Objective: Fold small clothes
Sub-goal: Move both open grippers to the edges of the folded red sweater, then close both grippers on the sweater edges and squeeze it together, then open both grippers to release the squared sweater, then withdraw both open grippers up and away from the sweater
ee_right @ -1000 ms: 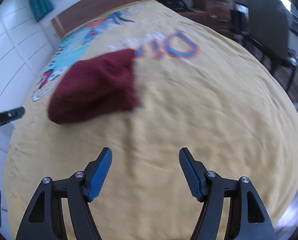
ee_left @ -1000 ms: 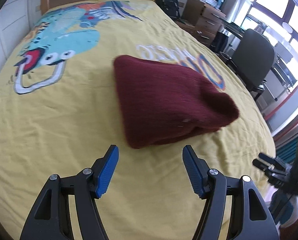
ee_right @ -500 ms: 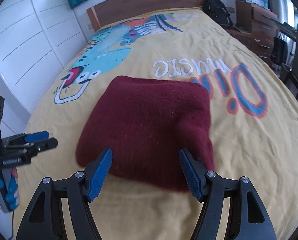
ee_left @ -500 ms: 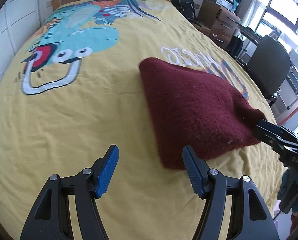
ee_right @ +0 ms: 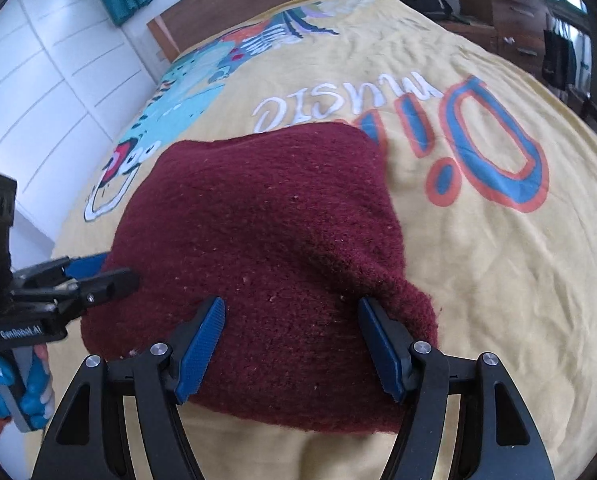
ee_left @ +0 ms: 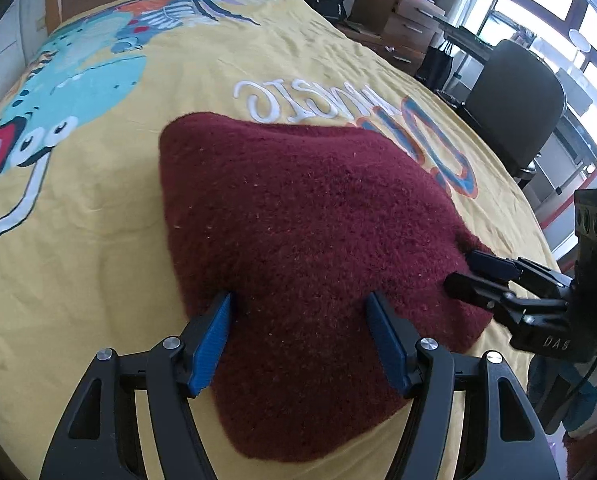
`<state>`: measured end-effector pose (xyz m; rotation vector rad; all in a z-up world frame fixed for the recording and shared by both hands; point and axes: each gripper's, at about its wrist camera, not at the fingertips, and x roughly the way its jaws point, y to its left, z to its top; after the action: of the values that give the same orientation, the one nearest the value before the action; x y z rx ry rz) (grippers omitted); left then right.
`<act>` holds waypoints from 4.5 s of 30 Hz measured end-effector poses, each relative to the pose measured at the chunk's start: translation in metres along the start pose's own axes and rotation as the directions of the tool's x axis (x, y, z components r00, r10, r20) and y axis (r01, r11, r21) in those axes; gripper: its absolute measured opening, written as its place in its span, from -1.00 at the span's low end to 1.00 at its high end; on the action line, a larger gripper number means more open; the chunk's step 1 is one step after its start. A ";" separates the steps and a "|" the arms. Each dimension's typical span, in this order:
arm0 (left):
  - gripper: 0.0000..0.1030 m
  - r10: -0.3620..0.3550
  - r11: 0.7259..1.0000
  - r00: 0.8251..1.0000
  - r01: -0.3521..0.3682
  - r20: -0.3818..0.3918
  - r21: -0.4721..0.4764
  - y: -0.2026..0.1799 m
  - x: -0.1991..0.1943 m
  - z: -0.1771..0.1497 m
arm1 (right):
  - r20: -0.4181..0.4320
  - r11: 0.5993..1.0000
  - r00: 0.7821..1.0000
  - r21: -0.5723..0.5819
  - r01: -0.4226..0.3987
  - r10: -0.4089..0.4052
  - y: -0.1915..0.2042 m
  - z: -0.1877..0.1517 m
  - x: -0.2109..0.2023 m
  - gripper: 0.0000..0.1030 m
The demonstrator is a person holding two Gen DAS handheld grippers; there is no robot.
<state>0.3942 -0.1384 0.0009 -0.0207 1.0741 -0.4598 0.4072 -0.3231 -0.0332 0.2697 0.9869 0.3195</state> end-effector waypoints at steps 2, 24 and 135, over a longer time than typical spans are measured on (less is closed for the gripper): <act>0.25 0.014 1.000 1.000 -0.014 -0.003 0.011 -0.003 0.005 -0.002 | 0.001 1.000 1.000 0.007 -0.019 0.019 -0.003 -0.006 0.003 0.38; 0.40 -0.009 0.990 0.996 0.022 0.088 -0.142 0.053 -0.031 -0.004 | 0.040 0.998 0.998 0.038 0.042 -0.043 0.003 0.022 -0.020 0.38; 0.96 0.345 0.897 0.922 -0.270 0.172 -0.350 0.061 -0.217 -0.219 | 0.145 0.971 0.961 -0.005 0.239 -0.236 0.078 -0.191 -0.176 0.56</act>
<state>0.1442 0.0426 0.0630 -0.1842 0.8911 0.0129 0.1440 -0.3037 0.0300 0.1491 0.8624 0.0901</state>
